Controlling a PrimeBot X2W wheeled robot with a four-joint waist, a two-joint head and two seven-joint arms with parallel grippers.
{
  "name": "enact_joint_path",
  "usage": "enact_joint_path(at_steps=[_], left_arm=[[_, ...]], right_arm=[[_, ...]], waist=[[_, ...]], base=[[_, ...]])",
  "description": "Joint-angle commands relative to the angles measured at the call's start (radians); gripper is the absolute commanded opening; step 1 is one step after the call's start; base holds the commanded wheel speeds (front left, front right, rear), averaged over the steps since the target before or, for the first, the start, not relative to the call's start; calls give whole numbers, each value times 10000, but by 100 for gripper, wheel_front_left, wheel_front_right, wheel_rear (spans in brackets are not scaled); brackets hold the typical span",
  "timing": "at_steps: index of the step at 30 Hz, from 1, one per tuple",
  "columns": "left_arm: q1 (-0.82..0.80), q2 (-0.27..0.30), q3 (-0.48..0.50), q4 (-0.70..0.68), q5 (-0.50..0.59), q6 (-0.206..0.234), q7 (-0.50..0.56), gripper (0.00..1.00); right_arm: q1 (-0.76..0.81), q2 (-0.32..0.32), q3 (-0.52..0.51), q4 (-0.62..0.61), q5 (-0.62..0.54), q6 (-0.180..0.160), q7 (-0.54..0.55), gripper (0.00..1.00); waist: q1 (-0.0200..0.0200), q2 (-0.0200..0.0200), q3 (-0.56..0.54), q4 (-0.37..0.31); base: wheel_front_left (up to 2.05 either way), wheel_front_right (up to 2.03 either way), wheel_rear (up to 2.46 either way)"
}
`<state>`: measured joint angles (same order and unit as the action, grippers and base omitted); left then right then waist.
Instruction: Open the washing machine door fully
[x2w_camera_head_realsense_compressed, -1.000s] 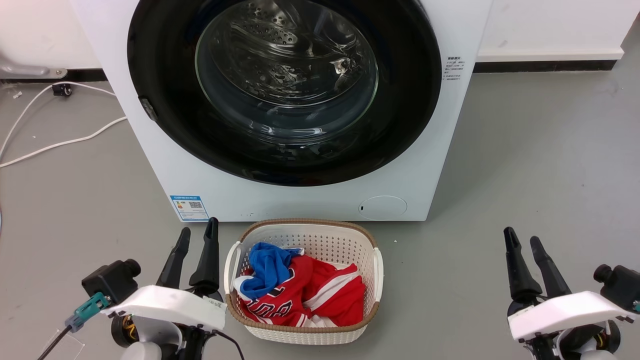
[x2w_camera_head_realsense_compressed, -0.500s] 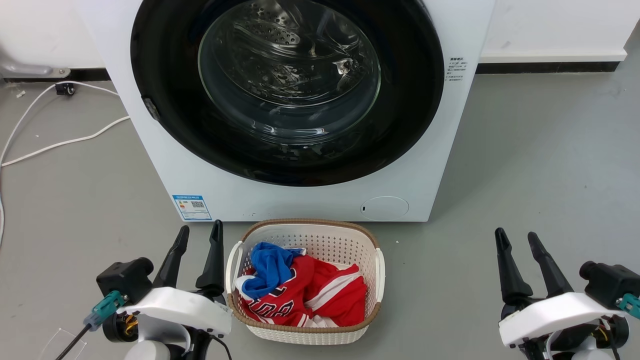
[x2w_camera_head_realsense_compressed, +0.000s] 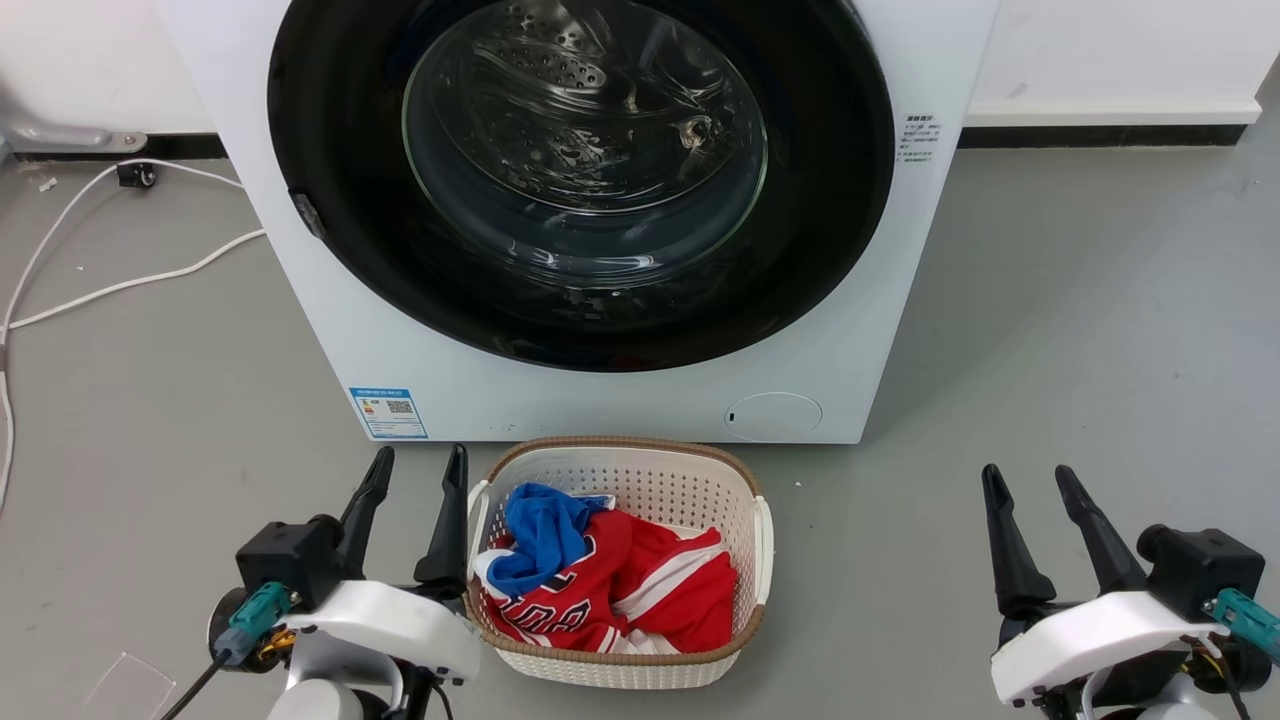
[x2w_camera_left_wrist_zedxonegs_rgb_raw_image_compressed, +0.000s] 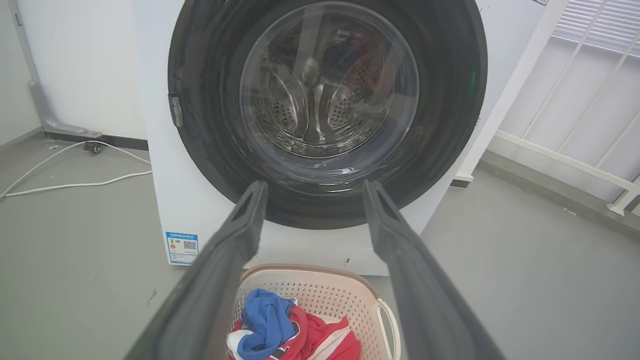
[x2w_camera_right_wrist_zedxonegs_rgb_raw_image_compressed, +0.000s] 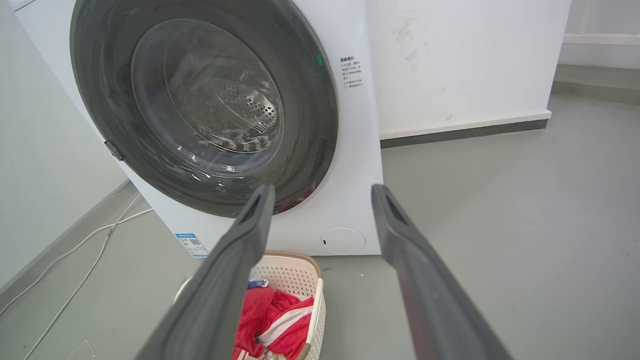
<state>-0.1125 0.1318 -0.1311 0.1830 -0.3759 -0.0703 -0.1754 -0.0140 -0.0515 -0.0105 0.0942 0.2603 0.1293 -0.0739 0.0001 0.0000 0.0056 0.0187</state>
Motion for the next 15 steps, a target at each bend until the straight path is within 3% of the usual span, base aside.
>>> enact_joint_path(at_steps=[1,15], left_arm=[[-233,82,-70,-53,247,47,-92,100],[-270,17,-170,139,1208,-81,-403,100]], right_arm=[[27,11,15,-145,-256,15,-18,100],[117,13,21,-263,-1401,19,-98,100]], waist=[[-1,0,1,2],[-1,0,2,22]], base=[[0,0,0],[0,0,0]])
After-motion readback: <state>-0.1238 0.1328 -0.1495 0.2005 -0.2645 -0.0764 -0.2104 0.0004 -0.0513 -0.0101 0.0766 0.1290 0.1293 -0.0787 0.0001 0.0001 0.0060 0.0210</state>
